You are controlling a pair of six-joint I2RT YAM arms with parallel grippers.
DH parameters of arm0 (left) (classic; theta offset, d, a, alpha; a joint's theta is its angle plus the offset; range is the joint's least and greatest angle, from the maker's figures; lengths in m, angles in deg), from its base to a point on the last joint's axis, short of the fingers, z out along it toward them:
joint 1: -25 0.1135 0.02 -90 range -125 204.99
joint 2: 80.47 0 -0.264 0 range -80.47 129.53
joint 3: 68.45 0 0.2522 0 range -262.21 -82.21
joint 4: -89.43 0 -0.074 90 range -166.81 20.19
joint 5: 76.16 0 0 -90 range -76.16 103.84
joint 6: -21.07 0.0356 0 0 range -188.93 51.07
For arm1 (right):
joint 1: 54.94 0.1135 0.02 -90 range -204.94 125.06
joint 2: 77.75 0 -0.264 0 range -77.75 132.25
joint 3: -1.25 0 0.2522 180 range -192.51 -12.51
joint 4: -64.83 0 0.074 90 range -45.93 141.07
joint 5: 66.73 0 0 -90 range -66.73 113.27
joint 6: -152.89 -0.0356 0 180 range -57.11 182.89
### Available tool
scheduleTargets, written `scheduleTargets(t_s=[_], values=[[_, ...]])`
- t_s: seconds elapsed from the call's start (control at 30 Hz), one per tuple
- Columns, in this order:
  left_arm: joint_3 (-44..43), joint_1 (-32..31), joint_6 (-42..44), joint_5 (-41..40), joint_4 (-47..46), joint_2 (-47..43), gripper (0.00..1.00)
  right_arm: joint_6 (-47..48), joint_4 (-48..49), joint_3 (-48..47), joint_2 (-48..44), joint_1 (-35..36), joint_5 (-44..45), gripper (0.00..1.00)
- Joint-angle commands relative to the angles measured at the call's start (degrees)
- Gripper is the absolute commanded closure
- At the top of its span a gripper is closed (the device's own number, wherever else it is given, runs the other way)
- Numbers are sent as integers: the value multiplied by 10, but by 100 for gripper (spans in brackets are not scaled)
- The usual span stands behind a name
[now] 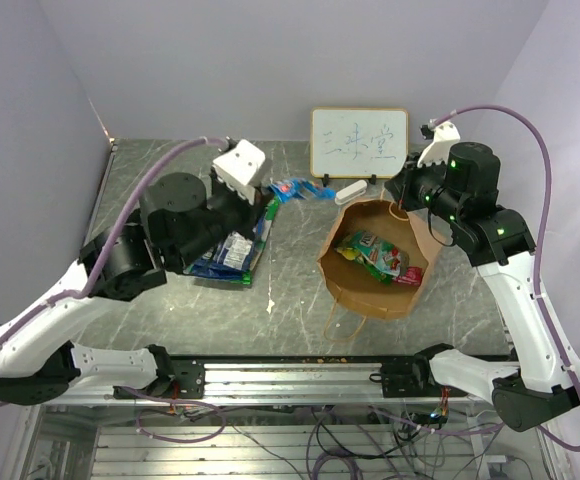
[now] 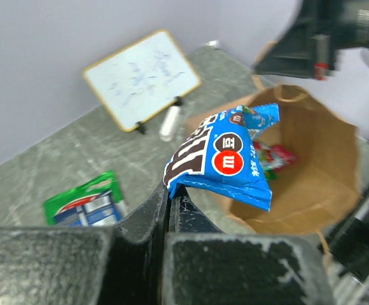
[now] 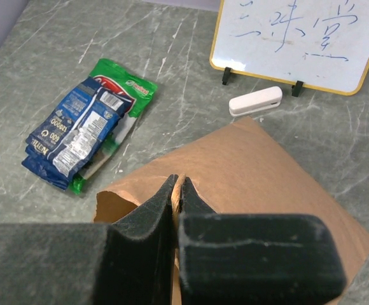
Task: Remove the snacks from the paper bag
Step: Take out the snack from the paper bag, then place the snack at the center of the board.
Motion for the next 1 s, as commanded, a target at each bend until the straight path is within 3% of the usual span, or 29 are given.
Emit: scheduleTargets(t_s=[0.0, 0.2, 0.47, 0.63, 0.97], values=[[-29, 73, 7, -31, 49, 15, 93, -4, 15, -1, -1, 2, 23, 100], [-46, 169, 23, -23, 20, 43, 93, 4, 6, 1, -4, 2, 36, 100], [-36, 299, -16, -25, -8, 83, 93, -24, 8, -6, 7, 2, 11, 100], [22, 342, -44, -65, -49, 85, 93, -70, 41, 16, 9, 3, -19, 100], [98, 417, -55, -52, -67, 111, 93, -36, 50, -10, 24, 3, -36, 100]])
